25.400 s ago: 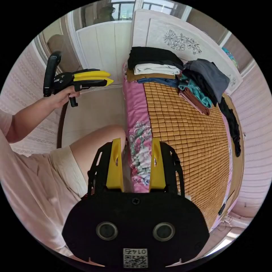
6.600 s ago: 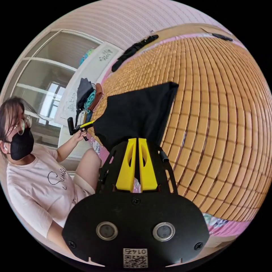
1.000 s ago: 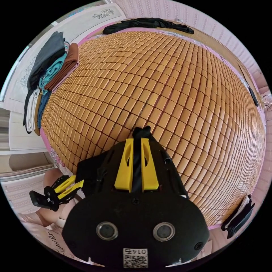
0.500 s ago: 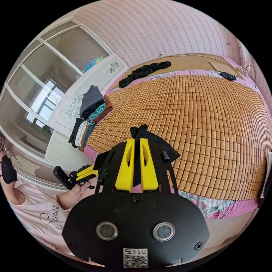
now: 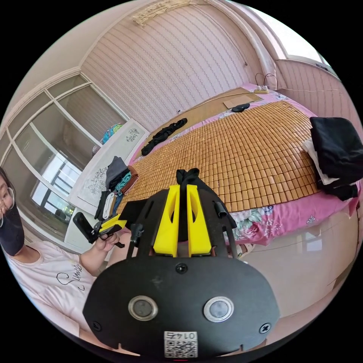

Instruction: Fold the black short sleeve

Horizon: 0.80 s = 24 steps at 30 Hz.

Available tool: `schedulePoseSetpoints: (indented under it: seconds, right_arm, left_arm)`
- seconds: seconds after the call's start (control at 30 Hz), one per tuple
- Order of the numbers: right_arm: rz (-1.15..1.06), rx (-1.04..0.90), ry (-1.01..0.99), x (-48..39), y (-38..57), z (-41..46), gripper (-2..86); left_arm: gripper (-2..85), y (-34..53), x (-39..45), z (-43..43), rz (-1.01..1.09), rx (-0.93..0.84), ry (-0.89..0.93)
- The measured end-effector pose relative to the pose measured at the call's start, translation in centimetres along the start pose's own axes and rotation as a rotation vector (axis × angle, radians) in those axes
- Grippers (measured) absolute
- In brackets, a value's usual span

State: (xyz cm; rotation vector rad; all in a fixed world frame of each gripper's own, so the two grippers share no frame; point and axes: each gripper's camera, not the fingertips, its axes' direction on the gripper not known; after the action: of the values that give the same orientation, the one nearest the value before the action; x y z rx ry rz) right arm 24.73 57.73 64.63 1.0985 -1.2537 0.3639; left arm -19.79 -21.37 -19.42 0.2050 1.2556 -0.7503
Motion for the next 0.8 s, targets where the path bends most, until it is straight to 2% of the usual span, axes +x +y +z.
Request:
schedulePoseSetpoints:
  seconds: [0.1,0.2,0.37,0.5,0.63,0.7,0.8]
  right_arm:
    - [0.050,0.015,0.044,4.5,-0.8,-3.8,2.2]
    - [0.011,0.123,0.084,8.5,-2.8,-8.7,2.4]
    - [-0.075,0.397,0.202,14.3,-7.1,-19.7,2.9]
    - [-0.124,0.529,0.333,19.0,-6.4,-26.4,4.0]
    - [0.114,0.392,0.570,28.6,-1.6,-27.7,7.2]
    - [0.234,0.283,0.566,32.6,1.2,-26.8,8.1]
    - [0.303,0.315,0.502,35.2,4.8,-26.6,8.4]
  left_arm:
    - [3.5,-4.6,0.9,6.1,0.026,-0.012,0.045]
    - [3.5,-10.9,2.6,12.8,0.101,0.001,0.060]
    - [3.7,-22.8,7.7,24.8,0.293,0.153,0.042]
    - [4.7,-28.9,12.6,32.2,0.378,0.239,0.077]
    - [6.2,-28.1,14.1,43.9,0.320,-0.012,0.239]
    - [6.2,-25.9,14.0,46.8,0.305,-0.103,0.273]
    - [5.8,-23.2,14.2,48.3,0.382,-0.141,0.256]
